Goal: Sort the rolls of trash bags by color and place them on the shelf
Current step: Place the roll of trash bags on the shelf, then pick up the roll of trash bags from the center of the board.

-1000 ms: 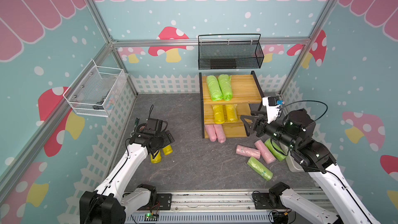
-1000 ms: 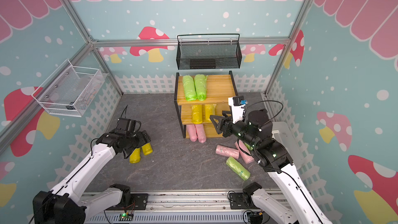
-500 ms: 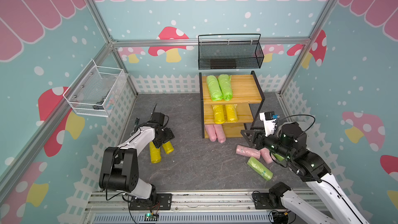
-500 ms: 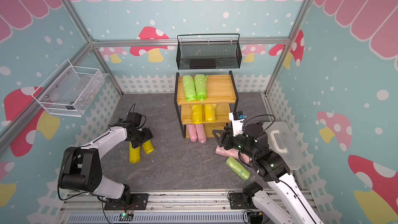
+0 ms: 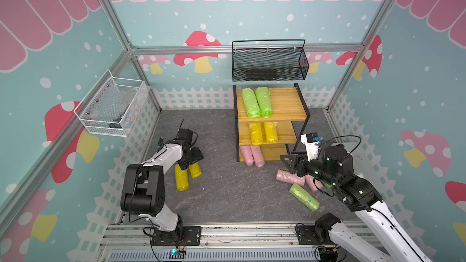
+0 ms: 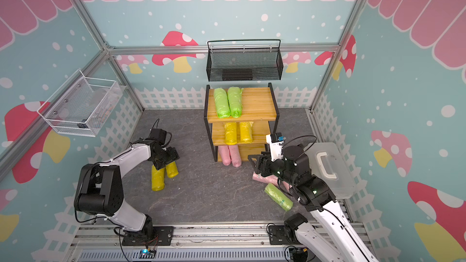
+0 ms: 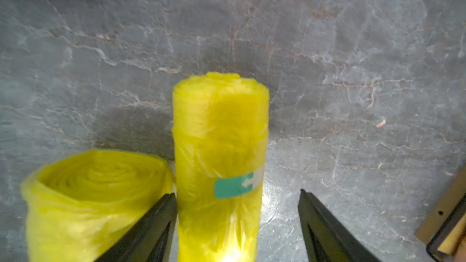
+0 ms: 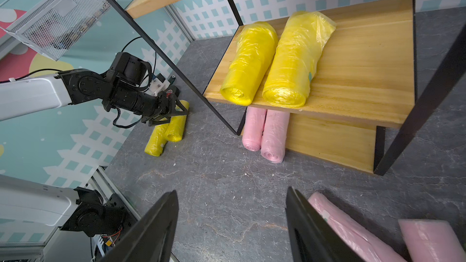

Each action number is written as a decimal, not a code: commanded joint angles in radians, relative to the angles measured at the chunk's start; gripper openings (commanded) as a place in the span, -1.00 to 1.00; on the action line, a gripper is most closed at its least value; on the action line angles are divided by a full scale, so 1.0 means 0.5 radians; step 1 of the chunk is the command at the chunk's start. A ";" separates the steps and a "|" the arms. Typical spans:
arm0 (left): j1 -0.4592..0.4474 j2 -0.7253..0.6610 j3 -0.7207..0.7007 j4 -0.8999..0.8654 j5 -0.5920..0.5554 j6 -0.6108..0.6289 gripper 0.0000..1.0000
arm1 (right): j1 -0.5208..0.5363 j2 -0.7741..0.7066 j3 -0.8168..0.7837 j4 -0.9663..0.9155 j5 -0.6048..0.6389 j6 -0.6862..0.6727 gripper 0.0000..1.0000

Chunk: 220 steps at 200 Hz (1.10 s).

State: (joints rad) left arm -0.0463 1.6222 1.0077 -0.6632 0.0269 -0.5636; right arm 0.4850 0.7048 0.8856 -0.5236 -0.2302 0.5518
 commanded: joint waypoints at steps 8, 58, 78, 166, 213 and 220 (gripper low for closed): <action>0.018 0.106 0.195 -0.075 -0.117 0.094 0.59 | -0.004 -0.020 -0.032 0.001 -0.030 0.016 0.40; 0.016 0.198 0.319 -0.126 -0.169 0.185 0.62 | -0.007 -0.035 -0.055 -0.025 -0.021 0.016 0.41; 0.016 0.238 0.320 -0.127 -0.164 0.201 0.61 | -0.007 -0.029 -0.062 -0.030 -0.027 0.018 0.40; 0.016 0.437 0.347 -0.124 -0.135 0.188 0.29 | -0.007 0.003 -0.081 -0.072 -0.006 0.068 0.40; 0.016 0.507 0.350 -0.117 -0.103 0.162 0.09 | -0.007 -0.037 -0.116 -0.131 0.087 0.155 0.40; 0.016 0.512 0.345 -0.117 -0.103 0.155 0.03 | -0.006 -0.044 -0.123 -0.134 0.094 0.170 0.39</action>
State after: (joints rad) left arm -0.0441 1.8477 1.1664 -0.7197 -0.0341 -0.4786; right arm 0.4850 0.7017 0.8421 -0.5617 -0.2173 0.5980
